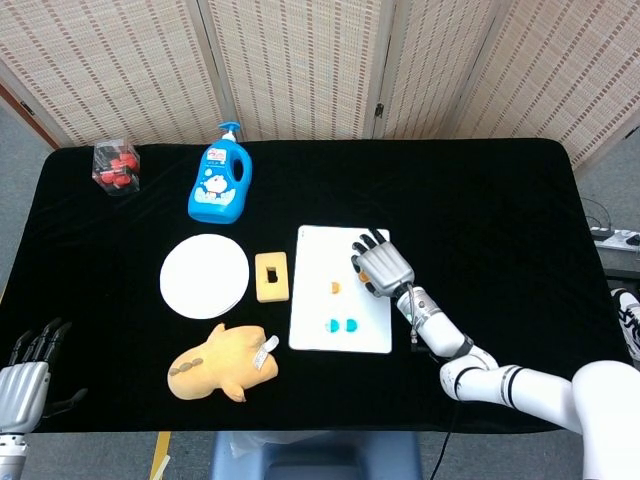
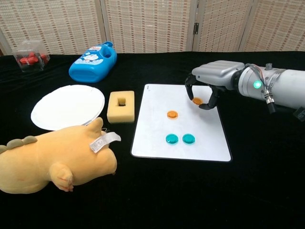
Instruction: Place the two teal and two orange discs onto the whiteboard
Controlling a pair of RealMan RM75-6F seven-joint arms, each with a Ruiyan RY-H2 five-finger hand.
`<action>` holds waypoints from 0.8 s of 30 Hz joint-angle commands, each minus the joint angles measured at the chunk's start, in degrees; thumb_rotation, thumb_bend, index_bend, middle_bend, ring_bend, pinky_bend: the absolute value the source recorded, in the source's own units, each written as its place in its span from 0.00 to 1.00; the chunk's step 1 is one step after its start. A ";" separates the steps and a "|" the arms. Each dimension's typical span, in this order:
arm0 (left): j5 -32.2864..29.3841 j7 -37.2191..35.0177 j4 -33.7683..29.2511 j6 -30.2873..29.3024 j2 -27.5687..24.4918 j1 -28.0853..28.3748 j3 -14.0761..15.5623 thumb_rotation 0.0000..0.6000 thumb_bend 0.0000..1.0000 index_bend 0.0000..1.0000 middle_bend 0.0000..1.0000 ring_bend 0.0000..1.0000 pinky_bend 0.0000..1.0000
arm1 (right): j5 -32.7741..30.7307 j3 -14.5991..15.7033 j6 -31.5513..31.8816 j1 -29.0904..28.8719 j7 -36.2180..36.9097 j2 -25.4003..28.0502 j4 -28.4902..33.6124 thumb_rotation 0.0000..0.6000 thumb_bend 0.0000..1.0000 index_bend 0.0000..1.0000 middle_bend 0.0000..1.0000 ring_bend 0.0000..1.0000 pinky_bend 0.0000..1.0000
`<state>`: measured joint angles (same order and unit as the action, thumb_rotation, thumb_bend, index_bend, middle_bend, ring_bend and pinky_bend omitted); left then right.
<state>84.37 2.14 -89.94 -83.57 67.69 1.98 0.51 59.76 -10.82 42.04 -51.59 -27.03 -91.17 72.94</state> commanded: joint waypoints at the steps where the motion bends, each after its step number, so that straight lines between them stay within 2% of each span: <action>1: 0.12 -0.24 0.21 -0.11 0.08 -0.07 0.02 1.00 0.20 0.04 0.06 0.17 0.00 | -0.69 0.48 0.47 -0.61 -1.12 -0.77 0.22 0.99 0.41 0.50 0.22 0.10 0.00; 24: -0.11 -1.24 1.55 0.47 0.74 -0.23 0.13 1.00 0.20 0.04 0.06 0.17 0.00 | -2.98 2.71 1.27 -2.65 -4.20 -3.66 -1.59 0.99 0.41 0.48 0.22 0.10 0.00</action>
<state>84.26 0.90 -88.39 -83.10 68.42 1.75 0.64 56.77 -8.13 43.29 -54.23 -31.23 -94.83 71.34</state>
